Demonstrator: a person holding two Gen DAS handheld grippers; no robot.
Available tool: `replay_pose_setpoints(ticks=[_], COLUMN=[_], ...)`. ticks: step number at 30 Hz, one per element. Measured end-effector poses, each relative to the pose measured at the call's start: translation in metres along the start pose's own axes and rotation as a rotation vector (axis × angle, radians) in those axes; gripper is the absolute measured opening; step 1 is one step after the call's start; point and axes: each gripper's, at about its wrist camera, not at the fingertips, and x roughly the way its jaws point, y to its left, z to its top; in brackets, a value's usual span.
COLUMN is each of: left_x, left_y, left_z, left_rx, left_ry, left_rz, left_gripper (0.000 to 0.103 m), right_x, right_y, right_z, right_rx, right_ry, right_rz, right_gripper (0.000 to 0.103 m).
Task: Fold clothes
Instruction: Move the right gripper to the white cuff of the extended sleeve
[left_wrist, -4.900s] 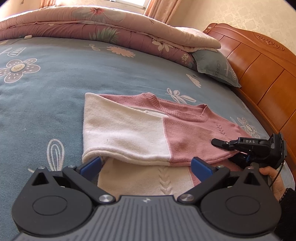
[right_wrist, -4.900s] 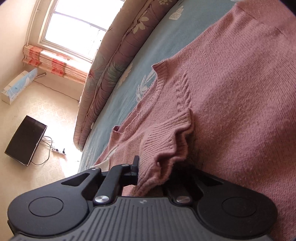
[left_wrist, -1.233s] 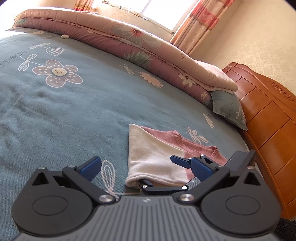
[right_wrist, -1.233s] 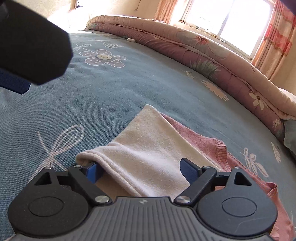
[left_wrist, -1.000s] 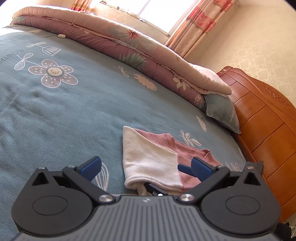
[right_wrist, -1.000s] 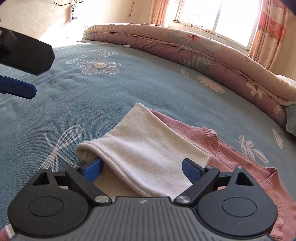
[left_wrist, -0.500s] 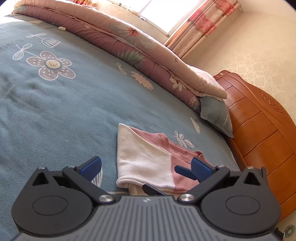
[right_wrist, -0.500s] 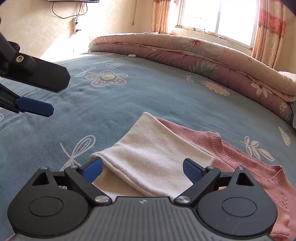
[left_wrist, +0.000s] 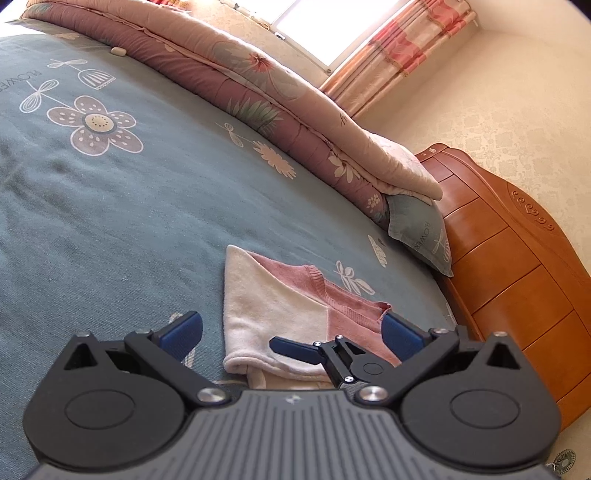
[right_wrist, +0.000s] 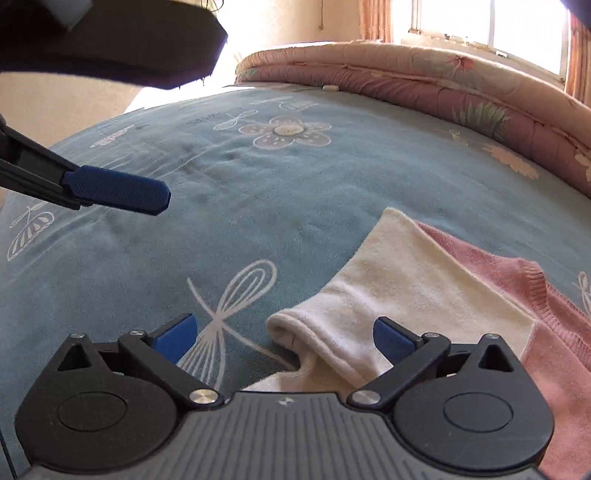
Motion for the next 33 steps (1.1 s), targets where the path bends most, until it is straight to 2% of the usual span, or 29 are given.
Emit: replay_pose_setpoints(ticks=[8, 10, 14, 19, 21, 24, 26, 29, 33], left_x=[0.011, 0.018, 0.048, 0.094, 0.099, 0.104, 0.095, 0.086, 0.090], left_y=[-0.015, -0.024, -0.048, -0.079, -0.073, -0.062, -0.056, -0.058, -0.083], left_z=[-0.007, -0.012, -0.034, -0.074, -0.079, -0.083, -0.075, -0.066, -0.081], left_rx=[0.029, 0.039, 0.076, 0.160, 0.155, 0.140, 0.092, 0.092, 0.238], left_ry=[0.049, 0.079, 0.199, 0.354, 0.355, 0.345, 0.317, 0.280, 0.283], left_rz=[-0.036, -0.057, -0.125, -0.154, -0.109, -0.030, -0.015, -0.048, -0.008], left_gripper=[0.102, 0.102, 0.102, 0.102, 0.102, 0.102, 0.102, 0.102, 0.102], right_x=[-0.083, -0.104, -0.146, -0.171, -0.179, -0.192, -0.195, -0.201, -0.201], right_y=[-0.038, -0.047, -0.062, -0.076, -0.075, -0.068, -0.063, -0.061, -0.068], right_z=[-0.037, -0.056, -0.107, -0.170, -0.190, -0.205, -0.206, -0.205, -0.212], right_rx=[0.110, 0.122, 0.172, 0.351, 0.414, 0.436, 0.413, 0.389, 0.441], right_ry=[0.028, 0.049, 0.097, 0.143, 0.129, 0.089, 0.100, 0.102, 0.101], right_rz=[-0.065, -0.134, -0.280, -0.343, -0.351, -0.351, -0.355, -0.368, -0.368], right_gripper=[0.103, 0.103, 0.103, 0.103, 0.103, 0.103, 0.103, 0.103, 0.103])
